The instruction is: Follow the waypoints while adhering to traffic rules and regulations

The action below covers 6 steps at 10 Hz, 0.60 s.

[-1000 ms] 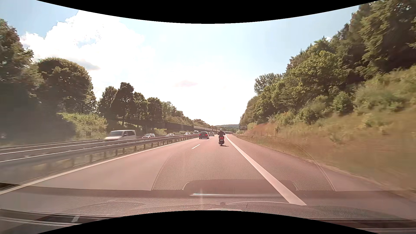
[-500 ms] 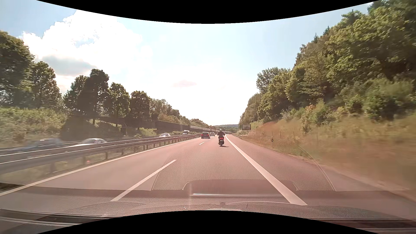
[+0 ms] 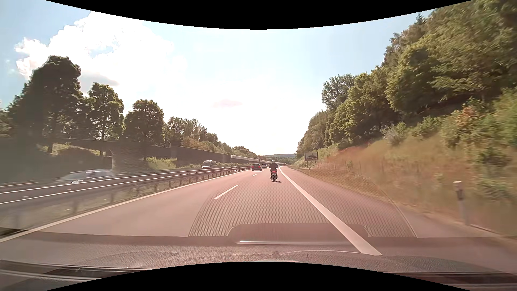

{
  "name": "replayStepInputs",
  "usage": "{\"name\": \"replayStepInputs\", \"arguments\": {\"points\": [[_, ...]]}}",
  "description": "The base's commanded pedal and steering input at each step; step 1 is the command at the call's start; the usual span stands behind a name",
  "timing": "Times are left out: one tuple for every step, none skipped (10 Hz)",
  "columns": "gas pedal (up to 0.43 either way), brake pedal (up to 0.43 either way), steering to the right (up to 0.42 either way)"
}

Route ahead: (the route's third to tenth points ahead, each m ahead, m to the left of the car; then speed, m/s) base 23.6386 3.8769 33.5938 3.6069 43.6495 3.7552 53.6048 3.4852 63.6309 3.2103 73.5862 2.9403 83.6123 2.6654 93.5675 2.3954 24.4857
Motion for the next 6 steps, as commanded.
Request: {"name": "replayStepInputs", "arguments": {"points": [[0.209, 0.012, 0.003], [0.209, 0.012, 0.003], [0.209, 0.012, 0.003], [0.197, 0.012, 0.003], [0.197, 0.012, 0.003], [0.197, 0.012, 0.003]]}}
